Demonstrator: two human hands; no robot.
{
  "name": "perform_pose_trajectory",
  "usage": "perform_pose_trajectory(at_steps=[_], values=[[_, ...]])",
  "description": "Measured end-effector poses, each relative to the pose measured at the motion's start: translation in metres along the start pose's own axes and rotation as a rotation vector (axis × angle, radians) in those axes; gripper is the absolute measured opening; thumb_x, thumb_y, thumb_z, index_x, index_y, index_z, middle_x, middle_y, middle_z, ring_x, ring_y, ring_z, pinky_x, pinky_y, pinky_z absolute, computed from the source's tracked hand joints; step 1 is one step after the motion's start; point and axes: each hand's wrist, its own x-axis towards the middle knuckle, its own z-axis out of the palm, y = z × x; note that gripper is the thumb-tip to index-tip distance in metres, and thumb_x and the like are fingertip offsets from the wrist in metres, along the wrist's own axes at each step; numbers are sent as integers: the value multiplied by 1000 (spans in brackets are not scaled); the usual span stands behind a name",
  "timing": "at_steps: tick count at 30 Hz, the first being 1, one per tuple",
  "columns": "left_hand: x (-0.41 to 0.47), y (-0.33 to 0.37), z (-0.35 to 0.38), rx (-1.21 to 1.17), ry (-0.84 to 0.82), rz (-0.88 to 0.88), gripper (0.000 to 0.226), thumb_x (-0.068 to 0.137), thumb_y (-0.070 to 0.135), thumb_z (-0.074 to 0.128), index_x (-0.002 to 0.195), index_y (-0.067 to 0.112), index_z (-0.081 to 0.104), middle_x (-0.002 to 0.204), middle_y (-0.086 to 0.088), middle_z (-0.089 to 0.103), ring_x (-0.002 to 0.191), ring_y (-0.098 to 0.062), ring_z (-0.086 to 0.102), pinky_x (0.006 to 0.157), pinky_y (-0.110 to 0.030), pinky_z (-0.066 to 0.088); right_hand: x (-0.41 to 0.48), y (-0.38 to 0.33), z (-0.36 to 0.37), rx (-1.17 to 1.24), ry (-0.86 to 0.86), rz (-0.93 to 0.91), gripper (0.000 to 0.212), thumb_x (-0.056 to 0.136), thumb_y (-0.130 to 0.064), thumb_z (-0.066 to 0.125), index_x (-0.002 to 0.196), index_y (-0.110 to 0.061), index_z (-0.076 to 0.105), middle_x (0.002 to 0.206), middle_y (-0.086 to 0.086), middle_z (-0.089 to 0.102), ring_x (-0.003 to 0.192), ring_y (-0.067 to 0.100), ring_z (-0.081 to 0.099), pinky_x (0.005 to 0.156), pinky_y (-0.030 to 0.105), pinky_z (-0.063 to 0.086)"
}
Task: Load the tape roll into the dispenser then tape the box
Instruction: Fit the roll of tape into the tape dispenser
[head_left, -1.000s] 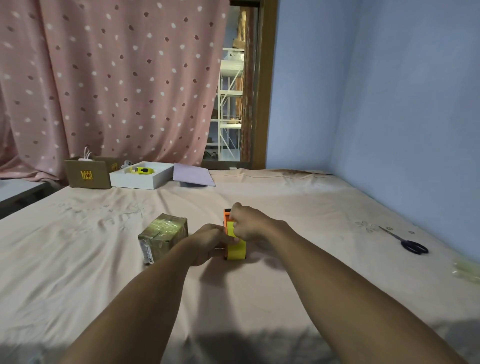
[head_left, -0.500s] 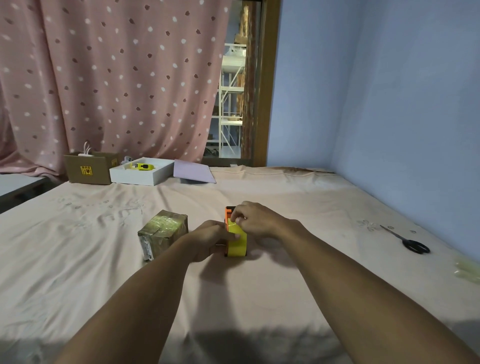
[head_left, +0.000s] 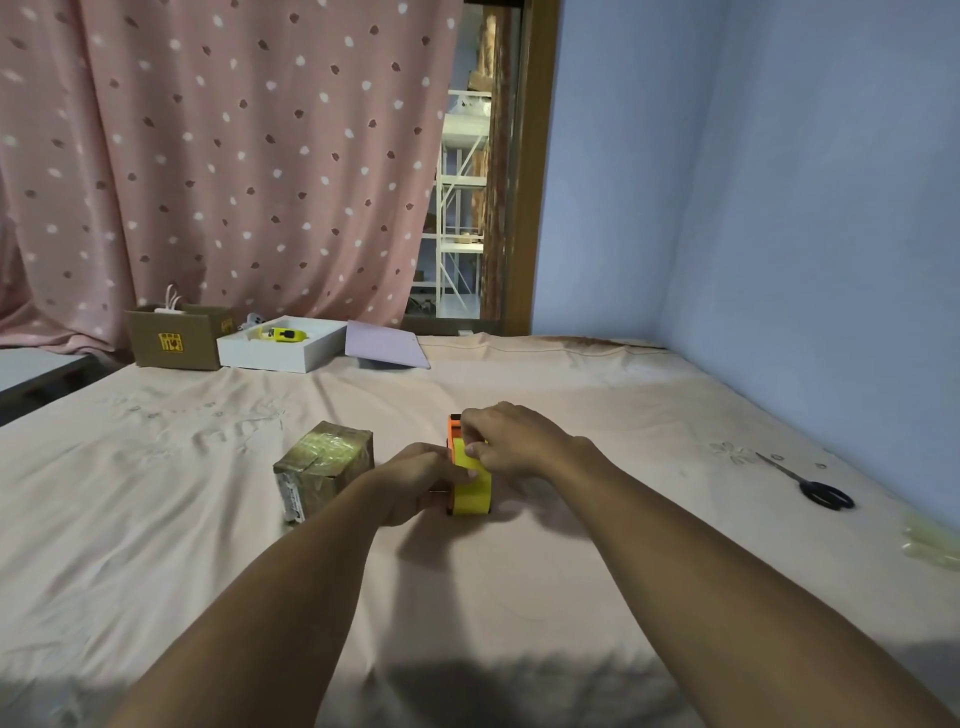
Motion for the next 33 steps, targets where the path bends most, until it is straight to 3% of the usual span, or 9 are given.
perform_pose_trajectory(at_steps=[4, 9, 13, 19, 23, 28, 33], values=[[-3, 1, 1, 0, 2, 8, 21, 84, -2, 68, 104, 1, 72, 101, -13, 76, 95, -26, 72, 96, -43, 56, 0, -3, 8, -26, -7, -11, 18, 91, -19, 62, 102, -12, 49, 95, 1, 52, 86, 27, 52, 67, 40, 42], [-3, 0, 0, 5, -4, -3, 19, 86, -2, 68, 103, 4, 73, 102, -10, 77, 95, -24, 73, 94, -40, 57, 1, -5, 1, -60, 30, -26, 16, 91, -9, 57, 99, -13, 44, 104, 10, 61, 85, 28, 52, 63, 36, 34], [0, 0, 0, 14, -10, -19, 19, 84, -5, 68, 100, 4, 73, 100, -9, 77, 96, -25, 72, 95, -41, 56, 2, -4, 1, -5, 35, 38, 13, 95, -12, 50, 107, -12, 46, 105, 15, 59, 86, 31, 50, 66, 41, 41], [-1, -1, -2, 26, -20, -26, 25, 84, -5, 68, 109, 0, 71, 107, -13, 76, 102, -27, 72, 96, -42, 57, 7, -2, 5, 164, 0, 123, 2, 100, -19, 43, 103, -19, 44, 100, 11, 56, 88, 32, 53, 71, 44, 44], [0, -1, -2, 44, -29, -26, 29, 83, -5, 69, 112, -2, 70, 108, -13, 75, 102, -27, 72, 96, -42, 56, 7, 2, 6, 109, -48, 125, 14, 103, -25, 43, 112, -14, 49, 113, 13, 61, 97, 32, 56, 82, 46, 47], [-1, -1, -2, 29, -44, -20, 23, 84, -7, 68, 105, 2, 72, 103, -11, 76, 95, -24, 73, 86, -36, 60, 9, 3, 7, 39, -34, 100, 23, 104, -26, 45, 115, -10, 55, 121, 13, 62, 106, 31, 56, 88, 45, 47], [-1, -3, -2, 17, -40, -21, 20, 85, -4, 66, 102, 4, 73, 104, -14, 76, 96, -27, 73, 92, -40, 57, 9, 6, 6, 17, 41, 66, 16, 103, -26, 48, 110, -12, 52, 118, 12, 62, 102, 32, 56, 78, 42, 44]])
